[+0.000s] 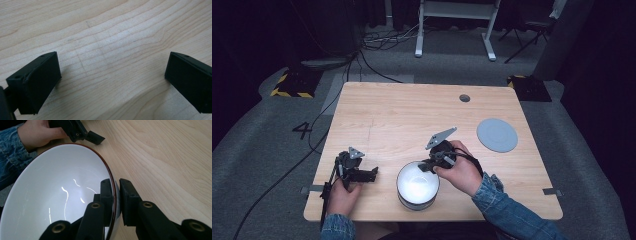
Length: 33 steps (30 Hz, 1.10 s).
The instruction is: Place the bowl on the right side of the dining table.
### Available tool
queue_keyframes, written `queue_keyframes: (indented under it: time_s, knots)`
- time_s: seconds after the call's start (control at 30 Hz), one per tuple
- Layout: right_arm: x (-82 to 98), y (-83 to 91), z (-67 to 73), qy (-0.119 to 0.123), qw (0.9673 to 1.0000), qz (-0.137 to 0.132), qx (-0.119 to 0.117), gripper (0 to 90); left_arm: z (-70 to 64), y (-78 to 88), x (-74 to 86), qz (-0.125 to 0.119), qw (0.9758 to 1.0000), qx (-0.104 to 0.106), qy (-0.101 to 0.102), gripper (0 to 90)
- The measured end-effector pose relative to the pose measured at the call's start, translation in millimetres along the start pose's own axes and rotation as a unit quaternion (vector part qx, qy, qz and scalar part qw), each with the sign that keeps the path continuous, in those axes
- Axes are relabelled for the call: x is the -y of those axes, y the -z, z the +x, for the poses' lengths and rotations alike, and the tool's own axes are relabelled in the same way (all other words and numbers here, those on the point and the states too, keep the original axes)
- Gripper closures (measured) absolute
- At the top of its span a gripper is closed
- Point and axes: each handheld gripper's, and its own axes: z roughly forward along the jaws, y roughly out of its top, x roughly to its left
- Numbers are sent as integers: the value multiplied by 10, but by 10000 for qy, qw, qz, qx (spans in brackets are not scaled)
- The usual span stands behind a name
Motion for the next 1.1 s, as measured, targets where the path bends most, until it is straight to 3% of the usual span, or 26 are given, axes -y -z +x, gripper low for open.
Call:
queue_keyframes:
  time_s: [0.23,0.7,1.1]
  knots:
    - [-90,133,-22,78,9999,-122,86,814,0,0,0,-1,10000,0,-1,4]
    - [-160,377,-189,-85,9992,-298,271,814,0,0,0,0,10000,1,-1,4]
    - [-146,610,-471,-361,9967,-429,581,814,0,3,-1,22,10000,-5,-8,4]
